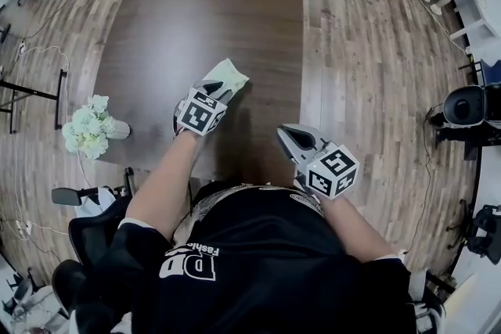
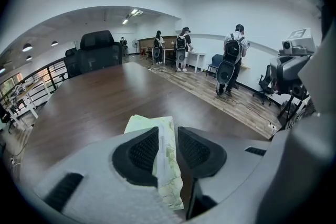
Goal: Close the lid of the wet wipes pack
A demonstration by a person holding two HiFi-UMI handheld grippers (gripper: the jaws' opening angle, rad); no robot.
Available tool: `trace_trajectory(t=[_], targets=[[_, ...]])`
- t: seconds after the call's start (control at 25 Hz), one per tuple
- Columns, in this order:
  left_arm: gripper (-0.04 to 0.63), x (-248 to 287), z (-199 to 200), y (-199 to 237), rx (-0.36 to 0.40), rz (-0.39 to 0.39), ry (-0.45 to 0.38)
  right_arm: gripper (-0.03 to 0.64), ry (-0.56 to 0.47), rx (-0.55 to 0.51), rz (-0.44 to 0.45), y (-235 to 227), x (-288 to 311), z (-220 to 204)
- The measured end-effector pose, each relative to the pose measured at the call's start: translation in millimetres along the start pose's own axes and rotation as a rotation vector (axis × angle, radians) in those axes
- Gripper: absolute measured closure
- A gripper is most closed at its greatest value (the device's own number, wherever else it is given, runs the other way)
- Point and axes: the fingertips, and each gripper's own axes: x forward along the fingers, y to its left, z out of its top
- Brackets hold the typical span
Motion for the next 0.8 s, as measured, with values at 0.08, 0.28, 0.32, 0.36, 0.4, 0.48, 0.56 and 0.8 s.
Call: trace_trajectory(t=[0.08, 0.28, 0.32, 0.36, 0.4, 0.48, 0.56, 0.8], targets=[[0.472, 0, -2, -1, 0.002, 0.002, 0.006, 0.617, 0.001, 0.0, -0.001, 0, -1, 0], [0.472, 6, -8, -3, 0.002, 0.007, 0.022, 0.617, 0.005, -0.001, 0.0, 0, -2, -2], [0.474, 7, -11, -3, 0.003, 0.009, 0.027, 0.617, 0.005, -0.001, 0.001, 0, -2, -2], [0.474, 9, -13, -3, 0.006, 0.012, 0.032, 0.617, 0.005, -0.001, 0.002, 0, -2, -2], [0.476, 10, -14, -2, 0.01, 0.016, 0.034, 0.617, 0.006, -0.002, 0.002, 1, -2, -2], [0.477, 12, -15, -3, 0.021, 0.022, 0.035, 0.617, 0.007, -0.002, 0.002, 0, -2, -2], [0.479, 12, -16, -4, 0.032, 0.025, 0.048, 0.617, 0.008, -0.002, 0.002, 0, -3, -2], [0.479, 16, -22, -7, 0.037, 0.025, 0.065, 0.617, 0.01, -0.003, 0.001, 1, -5, -3]])
